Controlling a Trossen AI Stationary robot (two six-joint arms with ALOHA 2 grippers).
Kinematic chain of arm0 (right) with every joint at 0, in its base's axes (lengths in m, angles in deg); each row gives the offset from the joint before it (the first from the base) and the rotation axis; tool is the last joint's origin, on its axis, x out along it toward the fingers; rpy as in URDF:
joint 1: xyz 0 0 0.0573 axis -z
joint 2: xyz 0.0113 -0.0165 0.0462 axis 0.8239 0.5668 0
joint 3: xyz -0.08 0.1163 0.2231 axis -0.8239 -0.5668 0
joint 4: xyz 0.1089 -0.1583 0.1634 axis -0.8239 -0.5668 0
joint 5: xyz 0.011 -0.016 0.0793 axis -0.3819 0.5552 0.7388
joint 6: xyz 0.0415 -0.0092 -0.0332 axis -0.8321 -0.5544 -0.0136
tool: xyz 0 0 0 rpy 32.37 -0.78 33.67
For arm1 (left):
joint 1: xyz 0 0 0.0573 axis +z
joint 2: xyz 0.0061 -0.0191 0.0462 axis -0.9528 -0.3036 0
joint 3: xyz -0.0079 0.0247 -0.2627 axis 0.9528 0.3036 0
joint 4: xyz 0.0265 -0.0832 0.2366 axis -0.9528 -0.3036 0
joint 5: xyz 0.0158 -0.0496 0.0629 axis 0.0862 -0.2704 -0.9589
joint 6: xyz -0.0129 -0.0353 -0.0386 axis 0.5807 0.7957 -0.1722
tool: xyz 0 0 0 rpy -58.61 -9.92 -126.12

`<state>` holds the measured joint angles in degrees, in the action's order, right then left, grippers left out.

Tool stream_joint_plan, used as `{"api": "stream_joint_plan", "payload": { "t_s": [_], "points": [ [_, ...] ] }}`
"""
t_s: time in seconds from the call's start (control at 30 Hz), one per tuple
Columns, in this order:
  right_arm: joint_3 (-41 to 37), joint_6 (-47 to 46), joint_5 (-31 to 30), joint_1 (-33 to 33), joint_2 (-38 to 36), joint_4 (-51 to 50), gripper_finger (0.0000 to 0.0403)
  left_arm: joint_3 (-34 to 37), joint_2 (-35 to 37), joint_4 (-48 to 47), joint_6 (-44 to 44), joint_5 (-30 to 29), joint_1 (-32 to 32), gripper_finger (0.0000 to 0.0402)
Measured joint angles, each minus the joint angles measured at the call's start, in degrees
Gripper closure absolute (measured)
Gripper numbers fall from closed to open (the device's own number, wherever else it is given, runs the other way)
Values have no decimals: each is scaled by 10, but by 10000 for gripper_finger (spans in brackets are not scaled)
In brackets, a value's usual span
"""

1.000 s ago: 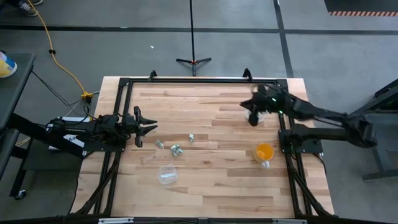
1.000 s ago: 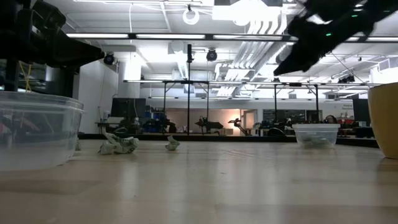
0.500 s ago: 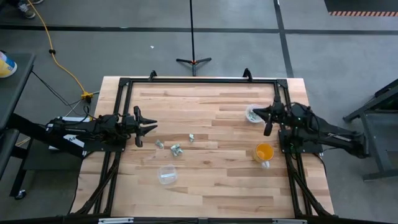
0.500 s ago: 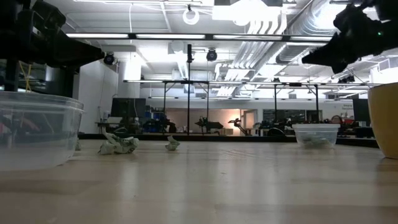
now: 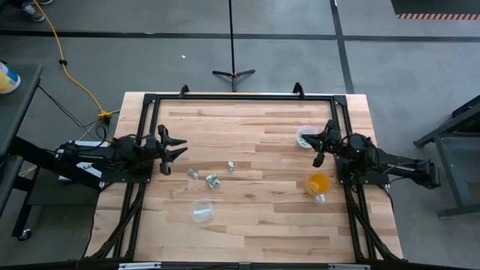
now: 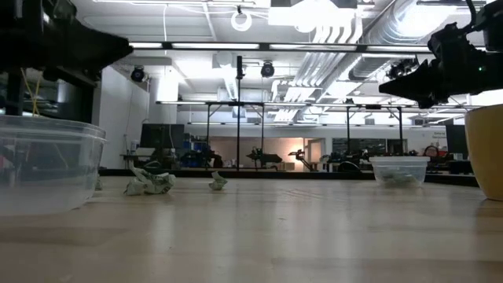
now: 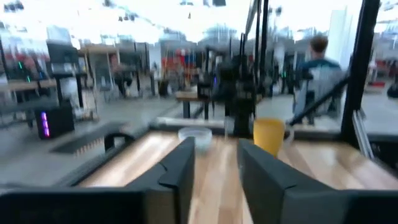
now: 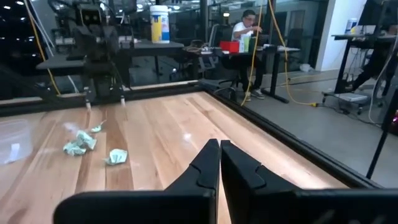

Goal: Pick and place Stevia / Truvia into bins
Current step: Put the stevia packet into the square container

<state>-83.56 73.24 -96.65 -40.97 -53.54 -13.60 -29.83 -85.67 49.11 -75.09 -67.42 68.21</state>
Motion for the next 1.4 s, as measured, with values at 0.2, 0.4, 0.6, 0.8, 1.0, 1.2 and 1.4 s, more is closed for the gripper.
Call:
{"api": "stream_joint_plan", "payload": {
  "t_s": [0.2, 0.4, 0.6, 0.8, 1.0, 1.2, 1.4],
  "points": [
    [0, 3, 1, 0, 0, -2, 401, -5, -76, 48, 0, 5, 0, 148],
    [0, 5, 1, 0, 0, -4, 401, -71, -243, 44, 50, 65, 0, 108],
    [0, 5, 3, 0, 0, -5, 402, -164, -417, -60, 51, 107, 0, 118],
    [0, 5, 5, 0, 0, -5, 397, -215, -542, -149, 92, 110, 0, 135],
    [0, 5, 6, 0, 0, -6, 396, -219, -601, -194, 140, 110, 0, 147],
    [0, 5, 6, 0, 0, -6, 395, -219, -602, -265, 155, 115, 0, 156],
    [-1, 6, 9, 0, 0, -6, 395, -219, -602, -351, 164, 116, 0, 160]
  ]
}}
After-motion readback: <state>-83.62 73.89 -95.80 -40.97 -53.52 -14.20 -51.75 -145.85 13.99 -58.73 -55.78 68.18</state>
